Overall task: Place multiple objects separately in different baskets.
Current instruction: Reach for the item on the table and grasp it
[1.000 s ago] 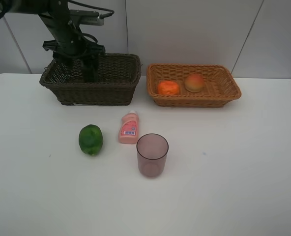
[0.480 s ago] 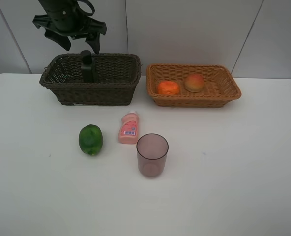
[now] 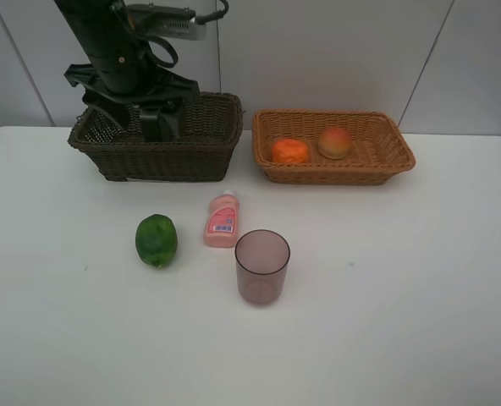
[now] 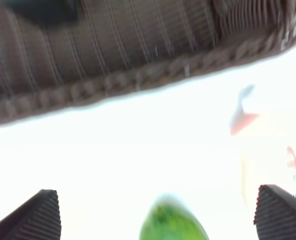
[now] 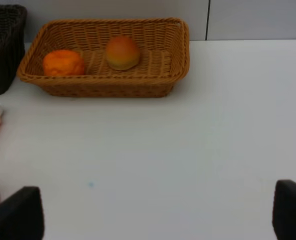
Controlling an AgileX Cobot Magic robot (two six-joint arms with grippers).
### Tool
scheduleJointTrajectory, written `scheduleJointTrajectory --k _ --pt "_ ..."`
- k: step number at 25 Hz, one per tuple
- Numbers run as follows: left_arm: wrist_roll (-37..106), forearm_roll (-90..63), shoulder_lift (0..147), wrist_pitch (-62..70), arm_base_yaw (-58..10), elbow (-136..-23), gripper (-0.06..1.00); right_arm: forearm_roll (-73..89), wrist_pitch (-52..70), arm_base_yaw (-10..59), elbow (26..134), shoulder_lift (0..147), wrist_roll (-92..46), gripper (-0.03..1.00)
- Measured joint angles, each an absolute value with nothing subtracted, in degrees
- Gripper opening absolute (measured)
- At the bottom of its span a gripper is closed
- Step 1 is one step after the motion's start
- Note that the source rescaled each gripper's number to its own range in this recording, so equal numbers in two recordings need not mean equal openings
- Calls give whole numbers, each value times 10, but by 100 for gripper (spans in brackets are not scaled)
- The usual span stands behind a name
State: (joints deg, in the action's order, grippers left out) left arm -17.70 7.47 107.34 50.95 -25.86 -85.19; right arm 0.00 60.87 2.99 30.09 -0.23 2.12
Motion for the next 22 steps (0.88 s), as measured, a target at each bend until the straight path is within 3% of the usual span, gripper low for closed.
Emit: scheduleJointTrajectory --k 14,22 --pt "-317 88 1073 467 -304 -710 100 0 609 30 301 -2 21 97" --pt "-344 71 1074 415 -349 -703 100 0 609 30 301 -2 21 97"
